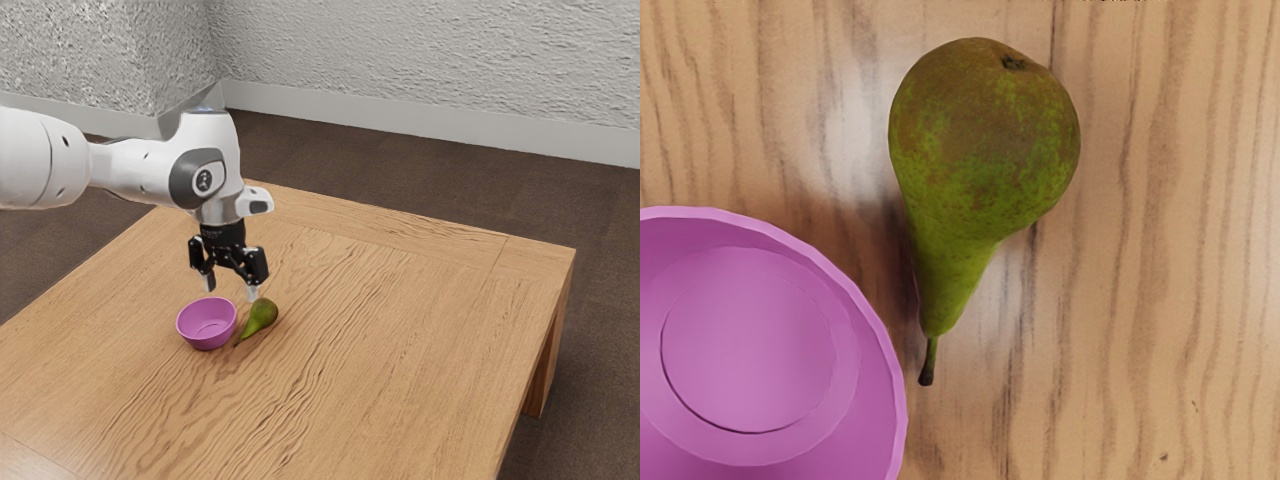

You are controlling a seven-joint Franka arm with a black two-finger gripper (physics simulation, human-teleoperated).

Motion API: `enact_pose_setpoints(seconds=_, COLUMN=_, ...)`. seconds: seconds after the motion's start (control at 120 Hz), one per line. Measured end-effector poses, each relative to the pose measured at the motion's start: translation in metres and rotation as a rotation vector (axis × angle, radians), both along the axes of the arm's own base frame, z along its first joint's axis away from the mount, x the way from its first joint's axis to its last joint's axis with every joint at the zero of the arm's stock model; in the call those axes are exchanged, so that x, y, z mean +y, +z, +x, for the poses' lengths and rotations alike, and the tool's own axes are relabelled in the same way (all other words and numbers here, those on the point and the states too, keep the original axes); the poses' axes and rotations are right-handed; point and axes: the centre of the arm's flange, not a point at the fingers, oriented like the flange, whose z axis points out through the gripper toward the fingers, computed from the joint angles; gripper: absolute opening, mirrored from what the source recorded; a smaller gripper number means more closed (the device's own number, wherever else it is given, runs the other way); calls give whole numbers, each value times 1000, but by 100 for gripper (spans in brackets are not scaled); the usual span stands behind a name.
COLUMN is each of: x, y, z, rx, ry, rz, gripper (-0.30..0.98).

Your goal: Place the pear in the bowl.

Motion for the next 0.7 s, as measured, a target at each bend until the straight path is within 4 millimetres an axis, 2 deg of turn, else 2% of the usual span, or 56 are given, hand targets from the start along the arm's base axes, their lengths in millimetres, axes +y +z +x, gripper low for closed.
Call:
enact_pose_setpoints(seconds=0.242, x=-3, y=-24, z=9, rx=-16, ry=-87, rz=-2, gripper=69)
enact_pose_setpoints(seconds=0.7, x=-12, y=-50, z=17, rx=-50, ry=-260, rz=-14, gripper=69)
